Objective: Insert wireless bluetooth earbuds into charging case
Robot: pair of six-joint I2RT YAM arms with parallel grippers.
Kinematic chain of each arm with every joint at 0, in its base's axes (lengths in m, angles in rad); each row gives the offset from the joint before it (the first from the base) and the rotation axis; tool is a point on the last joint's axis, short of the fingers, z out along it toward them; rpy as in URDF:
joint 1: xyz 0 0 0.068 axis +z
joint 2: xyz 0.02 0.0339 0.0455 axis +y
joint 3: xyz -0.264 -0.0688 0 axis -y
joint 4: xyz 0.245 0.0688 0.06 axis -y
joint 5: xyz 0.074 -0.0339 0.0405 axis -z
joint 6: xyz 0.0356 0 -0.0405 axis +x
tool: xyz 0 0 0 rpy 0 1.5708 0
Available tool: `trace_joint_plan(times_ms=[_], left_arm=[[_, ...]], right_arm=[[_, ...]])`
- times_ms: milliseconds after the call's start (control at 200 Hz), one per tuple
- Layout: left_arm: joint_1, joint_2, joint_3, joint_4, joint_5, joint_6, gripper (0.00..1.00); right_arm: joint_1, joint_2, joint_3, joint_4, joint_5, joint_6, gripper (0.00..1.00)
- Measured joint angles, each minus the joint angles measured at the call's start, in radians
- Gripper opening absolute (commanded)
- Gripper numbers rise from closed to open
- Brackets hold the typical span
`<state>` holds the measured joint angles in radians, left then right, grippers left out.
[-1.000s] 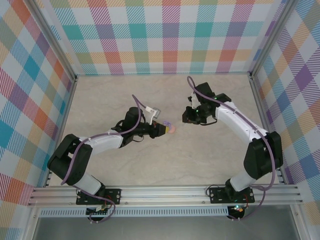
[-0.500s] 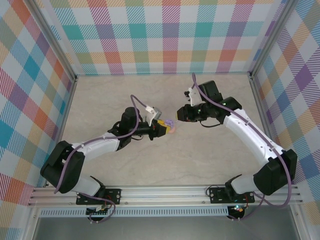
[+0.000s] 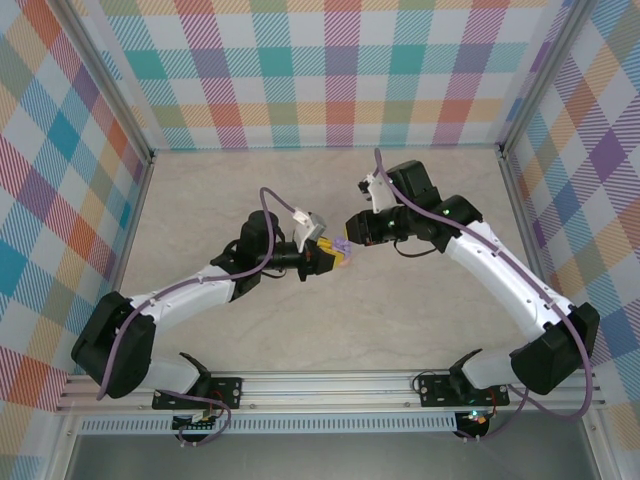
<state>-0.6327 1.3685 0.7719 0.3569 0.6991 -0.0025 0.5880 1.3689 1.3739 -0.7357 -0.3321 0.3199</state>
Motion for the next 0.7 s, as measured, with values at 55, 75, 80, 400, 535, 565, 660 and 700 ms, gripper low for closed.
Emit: trace_joint_plan(times_ms=[55,75,80,400,535,565,660,700], left_arm=[[0.000,-0.008,0.002,-0.008,0.000,0.000,0.12],[0.000,-0.009,0.003,-0.011,0.000,0.000,0.12],[0.000,-0.010,0.004,-0.012,0.000,0.000,0.12],[0.000,-0.018,0.016,-0.019,0.002,-0.004,0.12],[0.000,-0.018,0.018,-0.023,0.011,-0.005,0.12],[0.000,-0.018,0.018,-0.023,0.012,-0.005,0.12],[0.000,-0.018,0.018,-0.026,0.016,-0.008,0.12],[0.000,-0.018,0.018,-0.026,0.017,-0.008,0.12]], right_arm=[[0.003,0.002,0.002,-0.002,0.006,-0.001,0.18],[0.005,0.002,0.003,-0.002,0.007,-0.002,0.18],[0.006,0.003,0.003,-0.002,0.008,-0.003,0.18],[0.026,0.020,0.003,-0.014,0.038,-0.016,0.18],[0.031,0.029,0.005,-0.016,0.047,-0.019,0.18],[0.032,0.031,0.005,-0.017,0.049,-0.019,0.18],[0.035,0.032,0.006,-0.018,0.055,-0.019,0.18],[0.036,0.032,0.008,-0.017,0.057,-0.019,0.18]])
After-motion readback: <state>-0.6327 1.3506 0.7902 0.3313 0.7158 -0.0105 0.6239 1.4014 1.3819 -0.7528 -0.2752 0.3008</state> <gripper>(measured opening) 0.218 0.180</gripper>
